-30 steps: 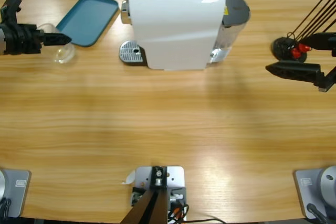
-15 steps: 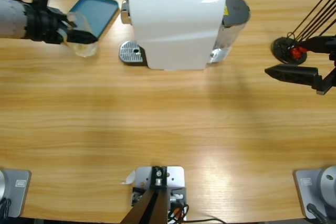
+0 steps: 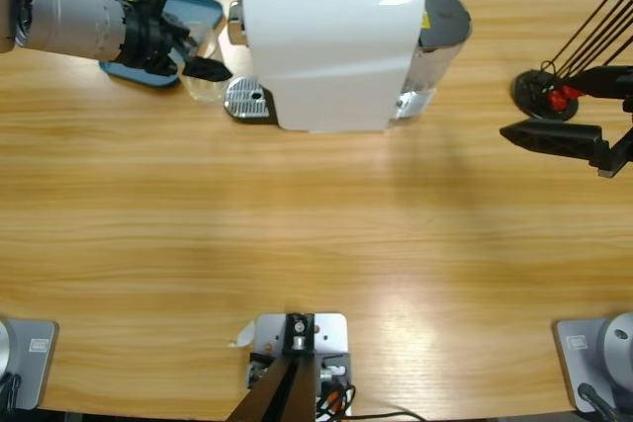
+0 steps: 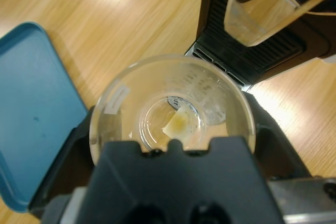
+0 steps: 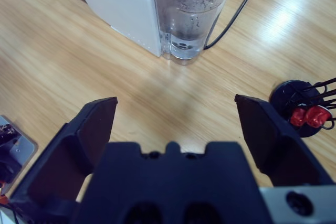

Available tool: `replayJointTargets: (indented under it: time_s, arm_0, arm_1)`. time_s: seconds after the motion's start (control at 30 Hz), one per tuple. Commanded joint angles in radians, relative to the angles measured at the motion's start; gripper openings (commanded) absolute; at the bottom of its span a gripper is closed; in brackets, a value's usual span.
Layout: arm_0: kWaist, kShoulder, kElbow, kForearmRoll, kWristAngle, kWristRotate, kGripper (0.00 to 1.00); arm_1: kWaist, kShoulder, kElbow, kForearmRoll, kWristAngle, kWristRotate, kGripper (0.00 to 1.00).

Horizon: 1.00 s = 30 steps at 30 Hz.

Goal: Pour coffee

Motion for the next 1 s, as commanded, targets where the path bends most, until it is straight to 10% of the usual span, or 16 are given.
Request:
replayJointTargets:
  time_s: [0.03,0.8,0.93,1.0]
  arm_0:
    - [-0.035,0.084,-0.027,-0.015,-0.023,0.024,0.278]
    - [-0.050,0.162,-0.081,-0.039,-0.049,0.039,0.295]
    - [-0.051,0.164,-0.082,-0.038,-0.047,0.036,0.908]
    - [-0.052,0.164,-0.079,-0.037,-0.047,0.036,0.995]
  arm_1:
    - [-0.008,-0.014,0.035,-0.011,0.010,-0.013,1.000]
    - [-0.008,-0.016,0.036,-0.008,0.006,-0.013,1.000]
    - [-0.009,-0.016,0.036,-0.008,0.006,-0.014,1.000]
    - [-0.009,-0.016,0.036,-0.008,0.006,-0.014,1.000]
